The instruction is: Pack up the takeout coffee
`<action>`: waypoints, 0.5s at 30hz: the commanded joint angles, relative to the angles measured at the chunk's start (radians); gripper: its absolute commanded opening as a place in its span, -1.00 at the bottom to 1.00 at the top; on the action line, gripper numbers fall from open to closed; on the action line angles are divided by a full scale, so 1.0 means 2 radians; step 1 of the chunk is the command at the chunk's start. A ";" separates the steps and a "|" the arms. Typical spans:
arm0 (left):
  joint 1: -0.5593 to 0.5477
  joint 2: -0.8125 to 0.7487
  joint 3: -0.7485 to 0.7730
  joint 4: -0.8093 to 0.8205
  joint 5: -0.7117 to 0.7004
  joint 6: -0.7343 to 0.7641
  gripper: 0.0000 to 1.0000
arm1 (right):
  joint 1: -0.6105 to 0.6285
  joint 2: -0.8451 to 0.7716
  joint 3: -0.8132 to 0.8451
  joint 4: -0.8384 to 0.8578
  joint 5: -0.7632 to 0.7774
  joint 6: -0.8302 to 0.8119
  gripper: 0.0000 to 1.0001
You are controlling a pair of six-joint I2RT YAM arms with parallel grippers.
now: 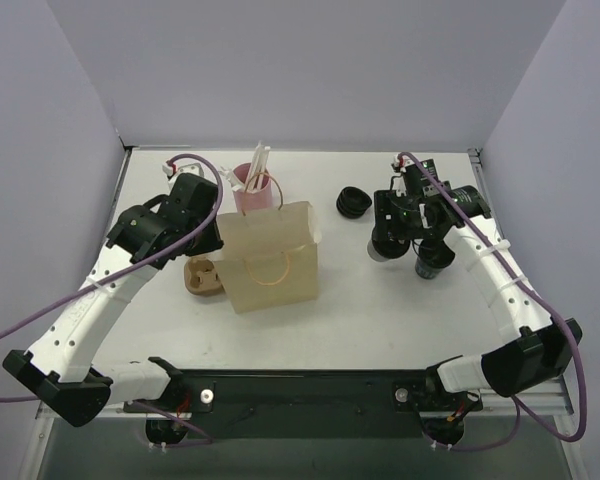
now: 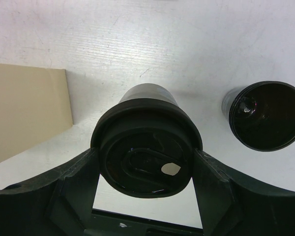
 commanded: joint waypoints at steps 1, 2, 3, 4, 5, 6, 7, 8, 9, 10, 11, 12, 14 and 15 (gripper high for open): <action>-0.001 0.014 0.047 -0.051 -0.037 -0.004 -0.27 | 0.006 -0.016 0.029 -0.026 -0.005 0.000 -0.20; -0.001 0.011 0.047 -0.051 -0.039 -0.001 -0.26 | 0.006 -0.015 0.035 -0.026 -0.003 -0.001 -0.20; -0.001 0.005 0.045 -0.049 -0.038 0.002 -0.25 | 0.010 -0.014 0.040 -0.026 0.000 -0.001 -0.20; -0.001 0.002 0.041 -0.040 -0.036 0.010 -0.24 | 0.011 -0.013 0.051 -0.027 0.002 0.001 -0.20; -0.001 -0.002 0.041 -0.037 -0.036 0.013 -0.22 | 0.012 -0.013 0.056 -0.028 0.006 0.000 -0.20; -0.001 -0.007 0.042 -0.031 -0.036 0.018 -0.22 | 0.012 -0.013 0.059 -0.028 0.008 0.001 -0.20; -0.001 -0.008 0.047 -0.029 -0.039 0.025 -0.21 | 0.013 -0.012 0.068 -0.028 0.011 0.000 -0.20; -0.001 -0.009 0.051 -0.029 -0.041 0.028 -0.18 | 0.014 -0.012 0.071 -0.028 0.013 -0.002 -0.21; -0.001 -0.009 0.056 -0.029 -0.047 0.029 -0.17 | 0.013 -0.010 0.075 -0.029 0.014 -0.006 -0.21; -0.001 -0.009 0.059 -0.029 -0.049 0.031 -0.17 | 0.015 -0.008 0.078 -0.030 0.014 -0.009 -0.21; -0.001 -0.010 0.060 -0.029 -0.052 0.031 -0.17 | 0.015 -0.008 0.083 -0.032 0.015 -0.010 -0.21; -0.001 -0.013 0.058 -0.027 -0.054 0.032 -0.17 | 0.015 -0.007 0.085 -0.032 0.014 -0.014 -0.21; -0.001 -0.018 0.037 -0.016 -0.053 0.034 -0.17 | 0.016 -0.008 0.095 -0.033 0.011 -0.018 -0.21; -0.001 -0.019 0.029 -0.011 -0.052 0.033 -0.17 | 0.016 -0.008 0.099 -0.033 0.009 -0.021 -0.21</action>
